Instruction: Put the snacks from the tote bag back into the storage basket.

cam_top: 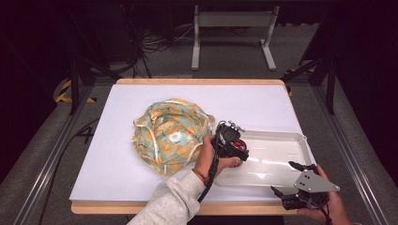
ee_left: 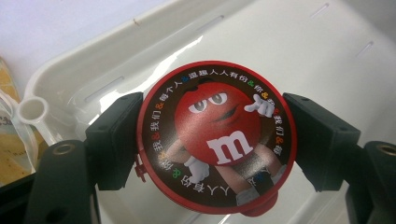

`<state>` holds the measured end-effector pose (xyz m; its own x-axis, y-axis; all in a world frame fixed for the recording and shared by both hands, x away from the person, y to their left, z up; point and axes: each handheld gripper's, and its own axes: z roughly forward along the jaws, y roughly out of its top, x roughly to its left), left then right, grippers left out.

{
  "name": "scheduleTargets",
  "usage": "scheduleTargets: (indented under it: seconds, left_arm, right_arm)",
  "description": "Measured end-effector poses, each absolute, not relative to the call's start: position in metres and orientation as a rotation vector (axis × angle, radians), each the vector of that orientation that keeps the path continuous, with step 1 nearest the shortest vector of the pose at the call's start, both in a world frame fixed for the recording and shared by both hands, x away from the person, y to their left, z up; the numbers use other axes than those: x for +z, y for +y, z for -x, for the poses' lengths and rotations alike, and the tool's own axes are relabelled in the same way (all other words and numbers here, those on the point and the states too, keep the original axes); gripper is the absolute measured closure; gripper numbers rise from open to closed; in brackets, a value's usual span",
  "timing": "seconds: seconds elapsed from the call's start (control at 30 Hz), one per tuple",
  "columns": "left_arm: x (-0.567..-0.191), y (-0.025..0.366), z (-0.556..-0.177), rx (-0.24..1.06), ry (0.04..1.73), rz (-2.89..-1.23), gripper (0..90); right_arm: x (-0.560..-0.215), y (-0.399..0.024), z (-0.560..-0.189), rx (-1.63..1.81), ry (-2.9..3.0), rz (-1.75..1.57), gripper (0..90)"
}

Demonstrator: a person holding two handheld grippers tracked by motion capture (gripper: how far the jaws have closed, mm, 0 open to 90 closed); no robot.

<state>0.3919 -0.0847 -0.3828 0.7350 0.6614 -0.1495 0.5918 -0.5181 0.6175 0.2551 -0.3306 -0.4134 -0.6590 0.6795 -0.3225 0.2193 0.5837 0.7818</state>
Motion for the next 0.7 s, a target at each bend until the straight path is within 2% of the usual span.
scheduleTargets:
  seconds: [0.7]
  left_arm:
    - [-0.3856, -0.0864, -0.3899, 0.140, 0.933, -2.261, 23.6]
  right_arm:
    - [-0.4133, -0.3308, -0.2551, 0.966, 2.194, -0.713, 4.4]
